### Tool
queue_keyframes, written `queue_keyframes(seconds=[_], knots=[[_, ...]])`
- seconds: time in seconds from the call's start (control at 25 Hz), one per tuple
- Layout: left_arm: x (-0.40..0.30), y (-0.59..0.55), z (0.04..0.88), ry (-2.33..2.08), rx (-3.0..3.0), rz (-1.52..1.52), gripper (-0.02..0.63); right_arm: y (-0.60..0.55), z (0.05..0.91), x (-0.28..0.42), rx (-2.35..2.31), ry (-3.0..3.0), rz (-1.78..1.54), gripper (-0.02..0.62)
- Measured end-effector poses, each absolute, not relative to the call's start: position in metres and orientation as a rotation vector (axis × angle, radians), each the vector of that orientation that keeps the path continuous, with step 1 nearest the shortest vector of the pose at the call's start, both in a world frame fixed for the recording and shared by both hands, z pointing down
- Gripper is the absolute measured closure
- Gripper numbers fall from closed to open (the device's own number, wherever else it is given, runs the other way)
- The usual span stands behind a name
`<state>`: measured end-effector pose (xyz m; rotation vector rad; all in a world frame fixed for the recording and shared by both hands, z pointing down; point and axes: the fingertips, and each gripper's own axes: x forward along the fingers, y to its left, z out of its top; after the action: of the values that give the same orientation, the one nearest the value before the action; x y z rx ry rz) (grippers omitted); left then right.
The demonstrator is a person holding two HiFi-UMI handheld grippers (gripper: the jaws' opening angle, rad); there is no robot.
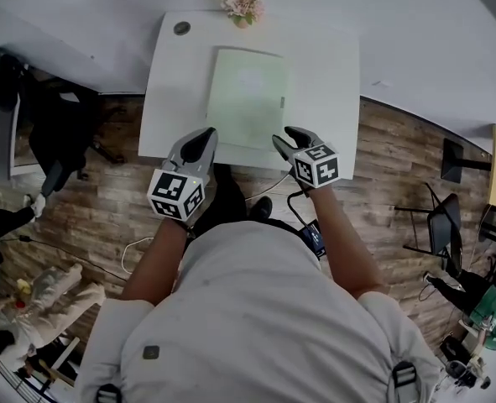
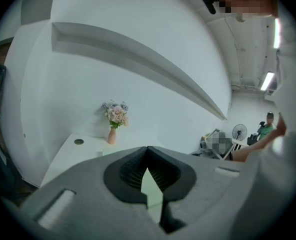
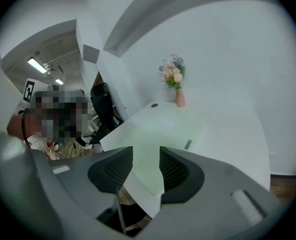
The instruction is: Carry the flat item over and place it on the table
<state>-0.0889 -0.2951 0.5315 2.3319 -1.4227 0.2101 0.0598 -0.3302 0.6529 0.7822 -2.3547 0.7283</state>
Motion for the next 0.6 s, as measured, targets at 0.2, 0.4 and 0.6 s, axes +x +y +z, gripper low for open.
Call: queue_keyframes(seconds=[0.2, 0.4, 0.6], knots=[[-0.072, -0.284, 0.511, -1.455, 2.377, 0.190, 0.606, -0.323, 0.586, 0.063, 0.827, -2.506, 0.557, 0.450], [-0.057, -0.271, 0.490, -1.483, 2.419, 0.154, 0.606, -0.310, 0.532, 0.074, 0.869, -2.637, 0.422, 0.500], [-0.043, -0.260, 0.469, -1.519, 2.450, 0.119, 0.606, -0.293, 0.498, 0.094, 0.882, -2.696, 0.344, 0.532]])
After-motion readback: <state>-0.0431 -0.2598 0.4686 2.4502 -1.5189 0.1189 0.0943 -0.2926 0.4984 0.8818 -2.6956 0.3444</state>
